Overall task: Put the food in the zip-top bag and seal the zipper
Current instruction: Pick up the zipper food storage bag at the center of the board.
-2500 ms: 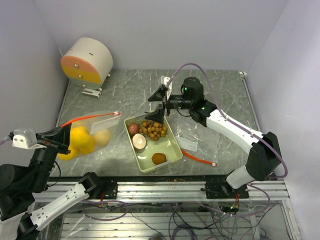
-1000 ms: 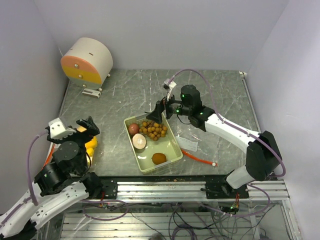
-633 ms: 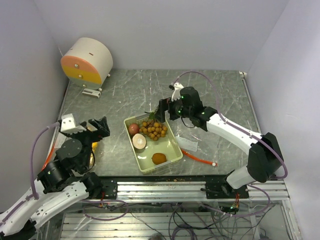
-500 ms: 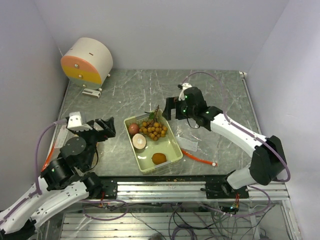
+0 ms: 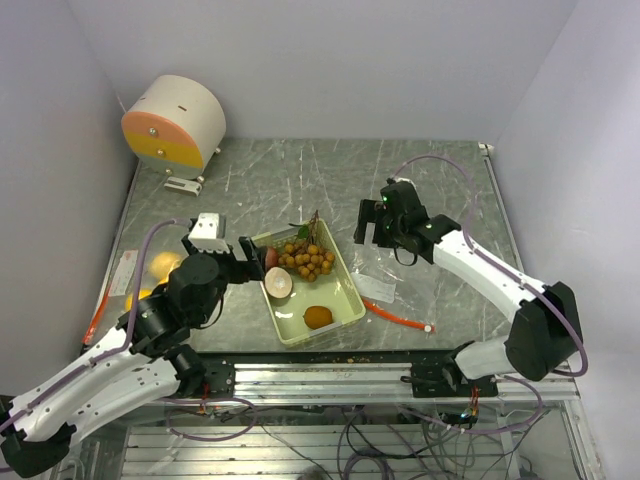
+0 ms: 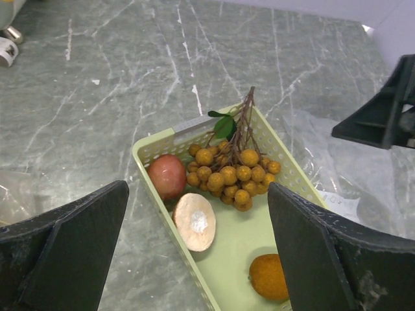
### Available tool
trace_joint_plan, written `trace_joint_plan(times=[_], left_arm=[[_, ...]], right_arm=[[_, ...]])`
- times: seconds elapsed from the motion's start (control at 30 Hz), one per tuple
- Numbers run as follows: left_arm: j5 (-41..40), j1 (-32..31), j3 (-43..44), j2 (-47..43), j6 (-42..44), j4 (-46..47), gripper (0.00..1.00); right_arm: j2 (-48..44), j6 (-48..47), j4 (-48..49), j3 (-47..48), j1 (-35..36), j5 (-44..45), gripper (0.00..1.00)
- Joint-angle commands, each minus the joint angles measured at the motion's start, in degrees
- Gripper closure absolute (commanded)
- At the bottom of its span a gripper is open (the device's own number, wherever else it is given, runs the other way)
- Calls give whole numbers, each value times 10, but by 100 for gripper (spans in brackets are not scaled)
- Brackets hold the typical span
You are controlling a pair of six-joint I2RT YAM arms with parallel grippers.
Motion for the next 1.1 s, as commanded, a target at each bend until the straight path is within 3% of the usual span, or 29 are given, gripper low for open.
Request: trace_joint_plan(times=[0.0, 0.43, 0.57, 0.7, 0.77, 0.93, 1.07], left_arm=[[38, 2, -7, -7, -14, 33, 0], [49, 2, -12, -12, -17, 13, 1], [46, 3, -15, -17, -17, 7, 1], [47, 2, -18, -23, -19, 3, 2], [50, 2, -18, -25, -17, 3, 2], [85, 2, -21, -18, 2, 32, 9], [134, 2, -44, -5, 24, 118, 16]], right_arm=[[25, 23, 16, -4, -2, 18, 0], [168, 36, 77, -3, 5, 57, 12], [195, 29, 72, 2, 8, 87, 32], [191, 31, 47, 6, 8, 130, 83], [161, 31, 36, 6, 8, 152, 100], [42, 15, 4, 39, 7, 155, 100], [-25, 6, -8, 81, 2, 84, 100]])
